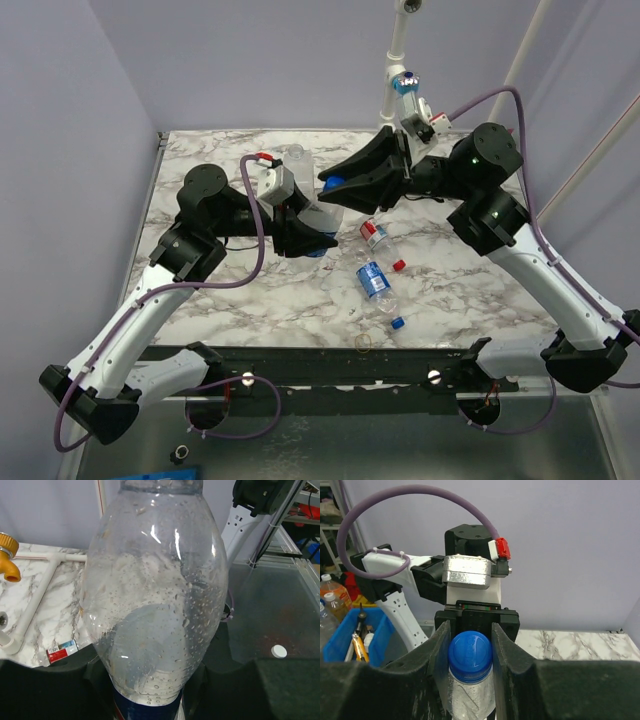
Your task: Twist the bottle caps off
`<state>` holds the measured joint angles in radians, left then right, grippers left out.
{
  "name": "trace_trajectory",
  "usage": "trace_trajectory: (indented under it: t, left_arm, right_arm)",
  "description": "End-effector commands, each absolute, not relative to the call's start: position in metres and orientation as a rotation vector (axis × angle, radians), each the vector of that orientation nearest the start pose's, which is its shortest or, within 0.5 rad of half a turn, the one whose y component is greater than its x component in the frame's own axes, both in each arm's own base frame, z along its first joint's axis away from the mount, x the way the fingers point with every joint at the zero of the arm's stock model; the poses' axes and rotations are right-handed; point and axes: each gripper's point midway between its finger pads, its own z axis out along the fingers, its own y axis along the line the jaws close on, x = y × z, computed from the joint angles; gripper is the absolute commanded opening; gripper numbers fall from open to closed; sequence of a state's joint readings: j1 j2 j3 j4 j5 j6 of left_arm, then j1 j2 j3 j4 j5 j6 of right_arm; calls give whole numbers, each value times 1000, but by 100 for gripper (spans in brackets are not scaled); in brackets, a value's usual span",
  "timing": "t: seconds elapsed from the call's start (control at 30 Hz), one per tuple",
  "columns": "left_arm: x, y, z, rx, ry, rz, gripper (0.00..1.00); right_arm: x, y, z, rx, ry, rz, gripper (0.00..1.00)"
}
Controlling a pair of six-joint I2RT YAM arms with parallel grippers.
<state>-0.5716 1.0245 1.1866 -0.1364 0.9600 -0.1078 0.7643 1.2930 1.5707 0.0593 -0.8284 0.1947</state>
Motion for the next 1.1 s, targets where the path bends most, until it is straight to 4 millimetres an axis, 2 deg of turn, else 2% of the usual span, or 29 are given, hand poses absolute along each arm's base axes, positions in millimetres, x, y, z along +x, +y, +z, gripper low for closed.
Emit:
trace_trajectory:
  t: [0.0, 0.03, 0.07, 0.1, 0.13, 0.27, 0.33, 0.5, 0.63, 0.87, 1.07]
  left_arm:
    - [158, -278, 412, 1116, 1271, -1278, 2]
    - [163, -277, 410, 1098, 1277, -1247, 2]
    - [168, -277, 410, 1086, 1278, -1221, 2]
    - [173, -276, 410, 1064, 1285, -1192, 2]
    - [177, -275, 410, 1049, 1288, -1168, 2]
    - [193, -271, 403, 1025, 1284, -1057, 2]
    - [210, -268, 398, 974, 1316, -978, 2]
    - [251, -254, 385, 880, 1370, -750, 2]
    - [268, -246, 370, 839, 1420, -659, 1]
    - [293, -232, 351, 742, 1508, -533, 0]
    - [299, -229, 344, 731, 1526, -501, 0]
  right_arm:
    - [159, 346, 501, -1165, 971, 1284, 45]
    - [167, 346, 503, -1126, 989, 1255, 66]
    - [177, 346, 505, -1078, 1018, 1220, 80]
    - [182, 344, 508, -1045, 1030, 1198, 93]
    - [185, 342, 511, -1021, 1033, 1183, 99]
    - [199, 339, 525, -921, 1067, 1149, 100]
    - [213, 339, 523, -859, 1136, 1122, 100]
    - [270, 341, 501, -686, 1346, 967, 100]
    - [300, 341, 490, -577, 1448, 884, 100]
    - [317, 343, 485, -486, 1484, 863, 100]
    - [328, 351, 466, -440, 1555, 878, 100]
